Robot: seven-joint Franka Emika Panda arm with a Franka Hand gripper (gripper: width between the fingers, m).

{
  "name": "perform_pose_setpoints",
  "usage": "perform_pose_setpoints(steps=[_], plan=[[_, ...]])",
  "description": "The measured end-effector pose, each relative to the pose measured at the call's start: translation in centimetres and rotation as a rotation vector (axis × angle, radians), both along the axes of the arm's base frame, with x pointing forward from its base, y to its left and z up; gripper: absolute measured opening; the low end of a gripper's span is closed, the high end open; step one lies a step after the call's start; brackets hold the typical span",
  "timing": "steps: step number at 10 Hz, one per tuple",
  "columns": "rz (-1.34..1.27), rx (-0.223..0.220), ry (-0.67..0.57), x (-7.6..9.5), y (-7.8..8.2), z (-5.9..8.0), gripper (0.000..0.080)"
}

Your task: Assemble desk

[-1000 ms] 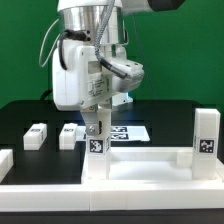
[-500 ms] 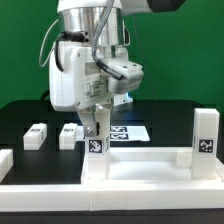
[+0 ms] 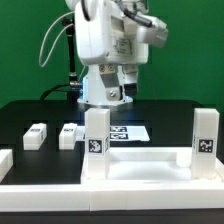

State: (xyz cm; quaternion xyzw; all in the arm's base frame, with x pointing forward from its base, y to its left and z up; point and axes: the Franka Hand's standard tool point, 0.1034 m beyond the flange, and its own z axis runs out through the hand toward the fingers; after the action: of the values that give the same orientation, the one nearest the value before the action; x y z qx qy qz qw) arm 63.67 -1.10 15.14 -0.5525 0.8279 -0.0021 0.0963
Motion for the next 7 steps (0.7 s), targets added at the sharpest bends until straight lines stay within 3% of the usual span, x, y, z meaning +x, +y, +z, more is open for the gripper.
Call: perform_pose_setpoints(steps=[5,7], plan=[[0.044,-0.014,-0.009,-0.4,0.6,-0.5,0.0649],[0.117,-0.015,0.035,-4.1,2.4,-2.2,0.0649]])
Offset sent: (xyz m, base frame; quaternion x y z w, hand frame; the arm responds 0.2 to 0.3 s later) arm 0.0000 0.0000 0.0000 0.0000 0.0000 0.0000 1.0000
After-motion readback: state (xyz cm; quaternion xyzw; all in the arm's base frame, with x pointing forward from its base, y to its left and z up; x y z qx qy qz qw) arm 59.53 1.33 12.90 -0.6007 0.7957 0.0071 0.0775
